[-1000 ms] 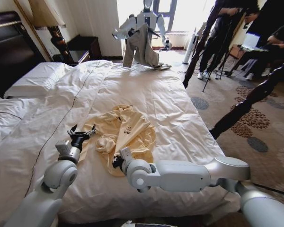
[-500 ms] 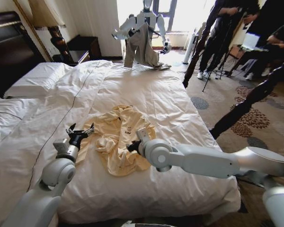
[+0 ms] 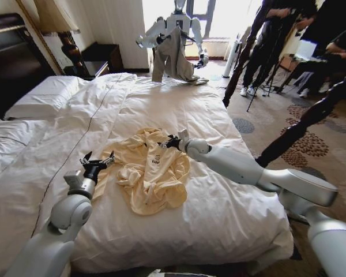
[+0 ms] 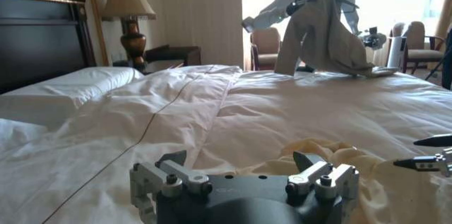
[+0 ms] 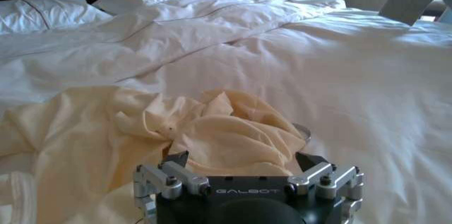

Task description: Pick up the clothes from the bed and hang them on the clothes hanger.

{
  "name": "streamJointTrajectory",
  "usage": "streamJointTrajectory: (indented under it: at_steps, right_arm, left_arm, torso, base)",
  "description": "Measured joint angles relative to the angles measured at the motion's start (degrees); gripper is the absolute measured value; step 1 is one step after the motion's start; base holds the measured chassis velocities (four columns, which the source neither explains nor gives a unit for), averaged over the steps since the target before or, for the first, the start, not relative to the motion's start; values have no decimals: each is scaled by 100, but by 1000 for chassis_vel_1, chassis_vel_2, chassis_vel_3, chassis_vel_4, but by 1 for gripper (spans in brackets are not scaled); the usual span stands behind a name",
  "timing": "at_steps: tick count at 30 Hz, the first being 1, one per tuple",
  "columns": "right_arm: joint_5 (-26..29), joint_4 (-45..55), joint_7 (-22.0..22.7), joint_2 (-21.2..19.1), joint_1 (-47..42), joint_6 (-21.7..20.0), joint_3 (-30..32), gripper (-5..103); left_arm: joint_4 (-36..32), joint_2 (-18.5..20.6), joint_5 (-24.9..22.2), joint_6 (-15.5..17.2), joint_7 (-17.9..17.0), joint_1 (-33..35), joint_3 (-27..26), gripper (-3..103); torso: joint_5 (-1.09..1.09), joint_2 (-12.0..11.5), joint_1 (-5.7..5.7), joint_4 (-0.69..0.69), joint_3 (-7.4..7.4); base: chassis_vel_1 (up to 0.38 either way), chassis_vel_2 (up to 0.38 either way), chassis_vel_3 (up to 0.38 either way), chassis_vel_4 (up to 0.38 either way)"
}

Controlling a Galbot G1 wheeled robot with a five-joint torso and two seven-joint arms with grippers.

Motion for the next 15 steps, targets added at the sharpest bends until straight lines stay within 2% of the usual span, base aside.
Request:
streamJointTrajectory:
  at_steps: [2,3,6,7,10,15]
  right_arm:
    - [-115,-787,-524,412,48,134,132,99]
    - [-115,-787,-524,412,48,134,132,99]
    - [-223,-1731,-1208,934,160,181,252,100]
    - [-223,-1731,-1208,934,160,181,252,100]
    - [-371,-2447,-1550,1270,283,34,253,100]
    - [-428,-3125,-1590,1572,416,-47,185,100]
  left_arm:
    - [-11,-33,7,-12,0,20,-27,100]
    - [-11,-33,7,-12,0,20,-27,100]
    - [-10,-99,20,-29,15,46,-69,100]
    - [-10,-99,20,-29,15,46,-69,100]
    - [39,-160,39,-41,28,32,-63,100]
    - [121,-208,94,-76,41,-19,-8,100]
  torso:
    - [0,0,0,0,0]
    - [0,0,0,0,0]
    - [0,0,0,2,0]
    - [0,0,0,2,0]
    - [0,0,0,2,0]
    - [1,0,0,-1,0]
  base:
    - [0,0,0,0]
    - [0,0,0,0]
    - [0,0,0,0]
    - [0,0,0,0]
    - [0,0,0,0]
    - [0,0,0,0]
